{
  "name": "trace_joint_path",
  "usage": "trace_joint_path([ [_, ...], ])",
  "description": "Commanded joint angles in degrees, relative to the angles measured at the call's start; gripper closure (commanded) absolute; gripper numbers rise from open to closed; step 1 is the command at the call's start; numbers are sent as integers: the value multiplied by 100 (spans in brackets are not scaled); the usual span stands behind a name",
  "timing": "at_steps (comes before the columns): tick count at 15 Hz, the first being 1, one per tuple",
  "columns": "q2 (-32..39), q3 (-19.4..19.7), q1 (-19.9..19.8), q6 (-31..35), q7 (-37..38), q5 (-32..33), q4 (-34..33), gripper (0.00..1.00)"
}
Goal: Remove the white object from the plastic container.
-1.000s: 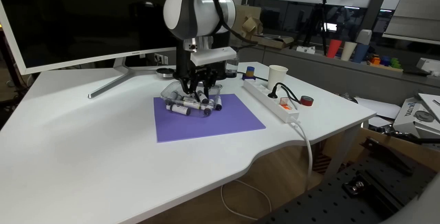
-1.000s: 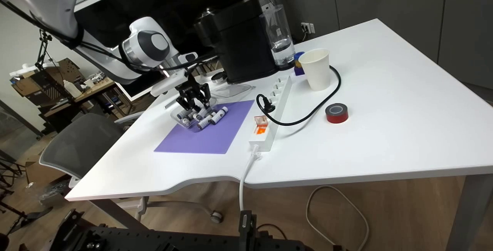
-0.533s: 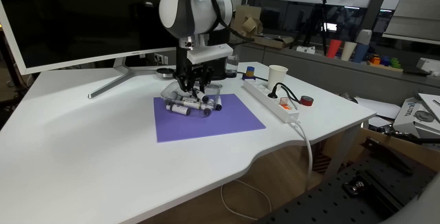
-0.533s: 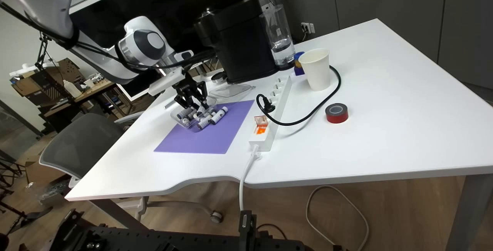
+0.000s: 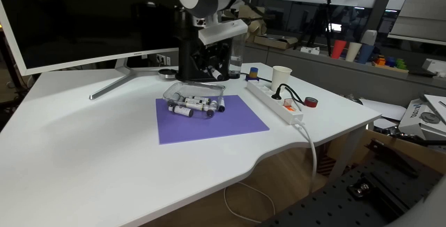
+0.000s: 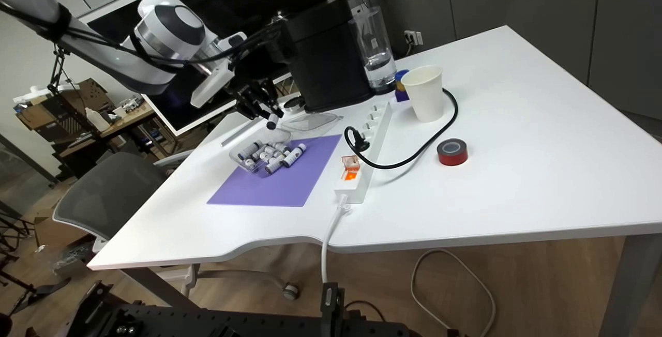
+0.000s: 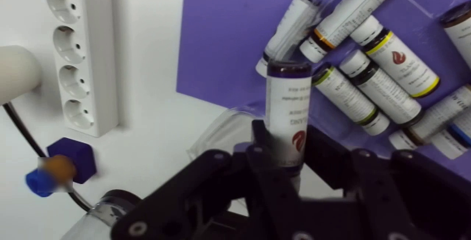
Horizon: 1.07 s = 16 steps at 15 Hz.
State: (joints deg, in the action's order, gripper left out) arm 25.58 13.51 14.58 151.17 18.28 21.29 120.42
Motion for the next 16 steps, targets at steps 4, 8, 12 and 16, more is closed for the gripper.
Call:
trace_joint_path([
  [4,-920,345,-373,65,738,352,956,93],
  [8,-742,193,-995,232,271,-17,1132,93],
  [12,-364,-26,-1425,410,-284,-539,1177,93],
  [16,-5,-276,-1573,448,-812,-942,1093,93],
])
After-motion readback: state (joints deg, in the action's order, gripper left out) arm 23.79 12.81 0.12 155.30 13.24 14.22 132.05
